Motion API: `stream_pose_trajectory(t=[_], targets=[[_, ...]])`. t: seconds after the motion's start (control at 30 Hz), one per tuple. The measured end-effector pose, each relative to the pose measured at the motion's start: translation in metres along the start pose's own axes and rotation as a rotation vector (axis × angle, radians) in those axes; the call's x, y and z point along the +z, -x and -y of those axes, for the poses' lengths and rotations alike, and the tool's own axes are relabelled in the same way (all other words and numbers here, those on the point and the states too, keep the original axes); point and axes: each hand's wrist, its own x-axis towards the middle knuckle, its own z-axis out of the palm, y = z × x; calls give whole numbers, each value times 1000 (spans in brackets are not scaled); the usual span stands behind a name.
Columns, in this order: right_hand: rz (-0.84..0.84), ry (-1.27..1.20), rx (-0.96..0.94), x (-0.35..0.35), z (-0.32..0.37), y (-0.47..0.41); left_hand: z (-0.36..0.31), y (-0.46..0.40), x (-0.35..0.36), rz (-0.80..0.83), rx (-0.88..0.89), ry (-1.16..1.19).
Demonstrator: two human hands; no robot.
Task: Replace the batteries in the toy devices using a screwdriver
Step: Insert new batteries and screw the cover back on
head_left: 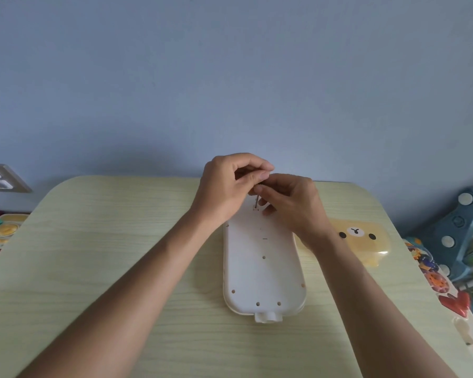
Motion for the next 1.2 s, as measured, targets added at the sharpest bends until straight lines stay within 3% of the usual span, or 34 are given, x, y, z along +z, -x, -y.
stream_pose_trajectory(t=[0.2,0.33,0.47,0.63,0.73,0.83,1.0,1.1,1.2], targets=[[-96,25,14,6,-2,-2,6,2,1,-22,-77,98],[-3,0,13,0,0,0,9,2,-3,13,-62,107],[-41,-34,35,-1,-3,1,8,3,-5,45,-72,122],[-48,18,-11,3,-2,1,8,2,7,-54,-62,101],[33,3,8,-1,-2,2,7,3,5,-7,-57,91],[-10,-35,52,-1,-3,0,6,3,3,41,-47,79],[-38,1,40,5,-1,-1,6,3,6,-58,-69,66],[38,-28,49,0,1,1,5,4,3,-32,-52,39],[6,-36,67,-4,-1,0,5,6,1,8,-36,53]])
